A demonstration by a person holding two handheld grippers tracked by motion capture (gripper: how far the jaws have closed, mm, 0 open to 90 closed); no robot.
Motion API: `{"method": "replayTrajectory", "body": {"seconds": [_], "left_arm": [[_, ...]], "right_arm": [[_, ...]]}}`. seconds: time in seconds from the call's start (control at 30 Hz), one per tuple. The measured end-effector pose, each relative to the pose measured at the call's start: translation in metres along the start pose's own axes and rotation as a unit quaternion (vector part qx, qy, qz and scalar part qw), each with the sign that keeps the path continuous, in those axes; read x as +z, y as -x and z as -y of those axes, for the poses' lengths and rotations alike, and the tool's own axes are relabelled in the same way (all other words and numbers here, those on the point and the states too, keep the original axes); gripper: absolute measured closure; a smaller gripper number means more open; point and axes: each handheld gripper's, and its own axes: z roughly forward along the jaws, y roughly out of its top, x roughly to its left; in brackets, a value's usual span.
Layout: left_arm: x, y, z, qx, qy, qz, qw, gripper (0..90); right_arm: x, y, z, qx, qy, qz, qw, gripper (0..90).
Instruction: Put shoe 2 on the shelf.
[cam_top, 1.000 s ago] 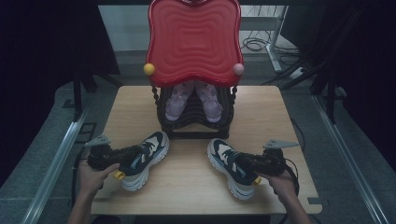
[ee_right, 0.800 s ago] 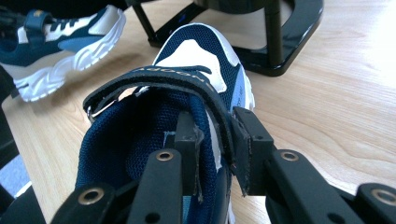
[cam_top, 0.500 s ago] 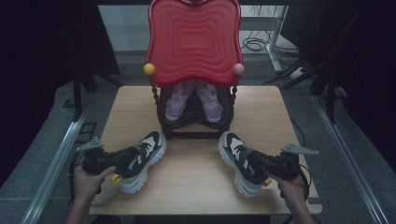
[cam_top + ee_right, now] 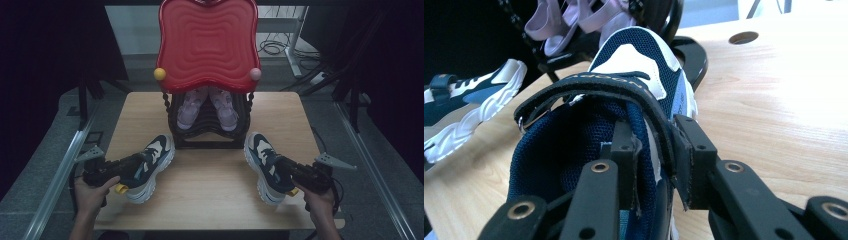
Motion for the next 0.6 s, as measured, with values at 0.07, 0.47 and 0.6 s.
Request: {"method": "replayTrajectory", "body": {"seconds": [0.07,0.47,0.6], "left_arm": [[-0.001,0.000,-0.002,-0.001,0.003,0.000,1.0000,73.1],[-0.009,-0.008,-0.014,-0.019,0.030,-0.004,0.9994,73.0],[-0.013,-0.009,-0.023,-0.020,0.044,-0.016,0.9987,73.0]], "right_arm": [[-0.001,0.002,-0.001,0.003,0.006,0.004,1.0000,73.2],[-0.004,0.013,-0.014,0.015,0.034,0.022,0.9991,72.9],[-0.004,0.015,-0.021,0.019,0.050,0.022,0.9983,73.0]]}}
